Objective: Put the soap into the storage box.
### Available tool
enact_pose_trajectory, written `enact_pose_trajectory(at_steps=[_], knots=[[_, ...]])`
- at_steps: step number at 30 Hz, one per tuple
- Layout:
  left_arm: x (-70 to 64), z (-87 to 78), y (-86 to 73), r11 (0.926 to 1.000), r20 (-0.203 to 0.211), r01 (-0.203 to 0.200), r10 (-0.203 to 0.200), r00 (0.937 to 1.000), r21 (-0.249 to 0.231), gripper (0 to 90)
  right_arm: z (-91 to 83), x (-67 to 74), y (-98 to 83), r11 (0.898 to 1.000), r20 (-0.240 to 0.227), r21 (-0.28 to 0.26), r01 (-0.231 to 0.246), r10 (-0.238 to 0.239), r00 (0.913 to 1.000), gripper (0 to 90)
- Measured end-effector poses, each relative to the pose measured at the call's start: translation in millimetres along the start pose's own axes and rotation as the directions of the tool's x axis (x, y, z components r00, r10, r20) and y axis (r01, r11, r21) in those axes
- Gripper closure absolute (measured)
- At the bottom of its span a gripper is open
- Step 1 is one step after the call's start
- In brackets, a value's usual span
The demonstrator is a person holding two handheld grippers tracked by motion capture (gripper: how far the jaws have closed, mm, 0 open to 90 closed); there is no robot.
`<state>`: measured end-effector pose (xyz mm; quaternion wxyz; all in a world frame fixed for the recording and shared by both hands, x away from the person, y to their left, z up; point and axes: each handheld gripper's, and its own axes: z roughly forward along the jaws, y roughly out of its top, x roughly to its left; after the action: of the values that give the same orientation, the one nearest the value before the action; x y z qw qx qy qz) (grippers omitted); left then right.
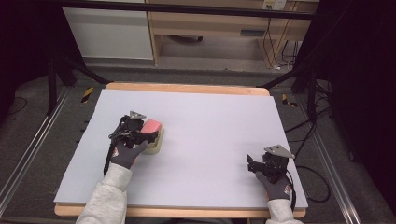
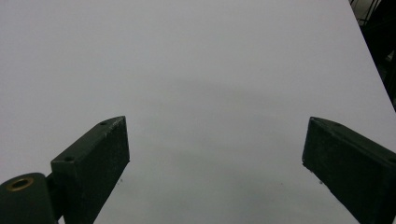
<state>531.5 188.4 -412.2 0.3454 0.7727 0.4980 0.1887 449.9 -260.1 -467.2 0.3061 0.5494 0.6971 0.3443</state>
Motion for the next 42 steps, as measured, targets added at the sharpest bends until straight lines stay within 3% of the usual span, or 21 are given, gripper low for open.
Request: enact_pose_trajectory(at_steps=[15,42], knots=[[7.3,13.8,-3.0,0.9997,-0.036,0.009,-0.008,0.9993,0.021,37.5,0.7,0.9,0.1,1.0,0.002,-0.001,0.005,-0.005,1.0,7.6],[8.5,31.9,-12.0,0.9979,-0.043,0.016,-0.014,0.999,0.063,37.5,0.9,1.5,0.1,1.0,0.003,0.001,0.003,-0.003,1.0,7.7]])
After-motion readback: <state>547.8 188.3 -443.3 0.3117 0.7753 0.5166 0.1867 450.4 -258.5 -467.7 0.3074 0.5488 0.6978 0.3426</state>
